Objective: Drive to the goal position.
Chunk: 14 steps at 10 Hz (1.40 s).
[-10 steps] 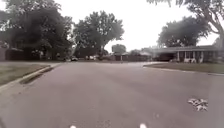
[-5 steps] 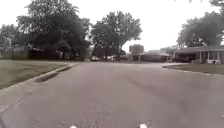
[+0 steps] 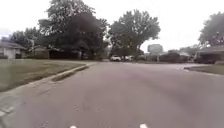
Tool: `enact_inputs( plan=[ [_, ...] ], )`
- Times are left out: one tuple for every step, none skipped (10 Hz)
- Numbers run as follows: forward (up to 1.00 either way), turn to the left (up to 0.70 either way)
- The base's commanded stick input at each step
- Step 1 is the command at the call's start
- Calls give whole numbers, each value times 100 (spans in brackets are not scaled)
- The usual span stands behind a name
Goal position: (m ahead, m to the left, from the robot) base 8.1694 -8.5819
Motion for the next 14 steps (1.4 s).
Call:
enact_inputs(
  plan=[
    [50, 15],
    [50, 0],
    [50, 0],
    [50, 0],
    [50, 0],
    [50, 0],
    [50, 0],
    [50, 0],
    [50, 0],
    [50, 0],
    [50, 0],
    [50, 0],
    [50, 0],
    [50, -9]
  ],
)
